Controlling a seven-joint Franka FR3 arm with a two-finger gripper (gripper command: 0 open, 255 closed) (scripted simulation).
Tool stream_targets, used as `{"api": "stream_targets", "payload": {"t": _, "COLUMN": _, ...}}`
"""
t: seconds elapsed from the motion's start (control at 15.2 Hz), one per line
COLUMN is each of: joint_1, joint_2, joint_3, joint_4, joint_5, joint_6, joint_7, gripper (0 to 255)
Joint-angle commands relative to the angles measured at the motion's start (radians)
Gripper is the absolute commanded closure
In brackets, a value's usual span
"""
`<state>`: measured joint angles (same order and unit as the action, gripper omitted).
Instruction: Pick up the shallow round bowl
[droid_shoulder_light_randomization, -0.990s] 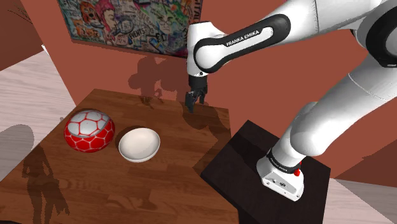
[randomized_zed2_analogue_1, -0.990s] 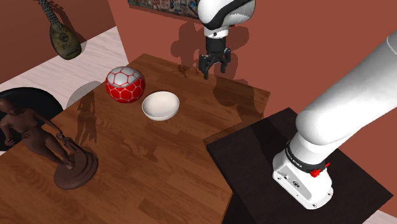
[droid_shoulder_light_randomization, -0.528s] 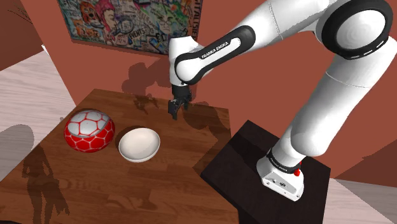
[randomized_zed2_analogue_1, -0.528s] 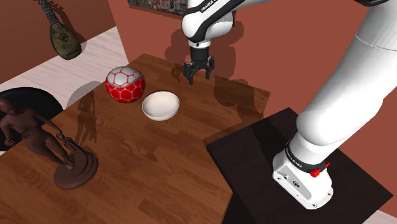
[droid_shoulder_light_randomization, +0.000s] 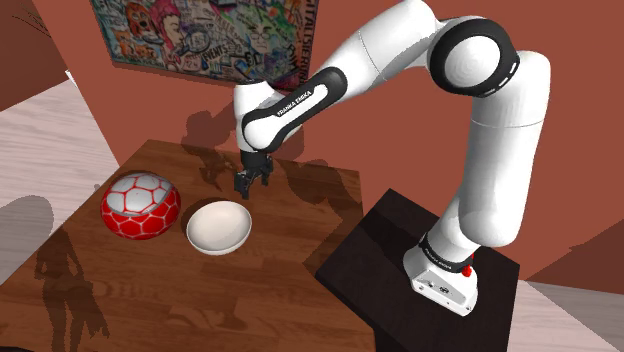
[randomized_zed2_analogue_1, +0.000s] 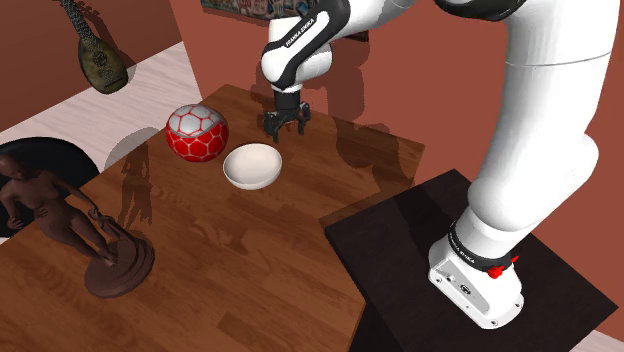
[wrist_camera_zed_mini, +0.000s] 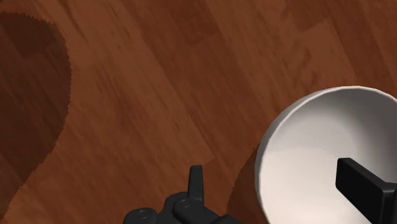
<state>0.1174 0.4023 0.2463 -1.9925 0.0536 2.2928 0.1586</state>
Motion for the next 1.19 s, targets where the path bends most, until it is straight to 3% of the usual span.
{"api": "stream_targets", "payload": {"t": 0.0, "joint_1": 0.014, "joint_2": 0.078, "joint_3": -0.006, "joint_4": 0.081, "joint_5": -0.015, "joint_6": 0.003, "joint_7": 0.013, "gripper": 0}}
{"api": "stream_targets", "payload": {"t": 0.26, "joint_1": 0.046, "joint_2": 0.211, "joint_3": -0.017, "joint_4": 0.224, "joint_5": -0.036, "joint_6": 0.003, "joint_7": 0.035, "gripper": 0}}
{"api": "stream_targets", "payload": {"t": 0.86, "joint_1": 0.054, "joint_2": 0.285, "joint_3": -0.027, "joint_4": 0.232, "joint_5": -0.046, "joint_6": 0.069, "joint_7": 0.033, "gripper": 0}}
{"api": "stream_targets", "payload": {"t": 0.92, "joint_1": 0.054, "joint_2": 0.284, "joint_3": -0.027, "joint_4": 0.232, "joint_5": -0.046, "joint_6": 0.068, "joint_7": 0.033, "gripper": 255}}
{"api": "stream_targets", "payload": {"t": 1.12, "joint_1": 0.054, "joint_2": 0.284, "joint_3": -0.026, "joint_4": 0.232, "joint_5": -0.046, "joint_6": 0.068, "joint_7": 0.033, "gripper": 255}}
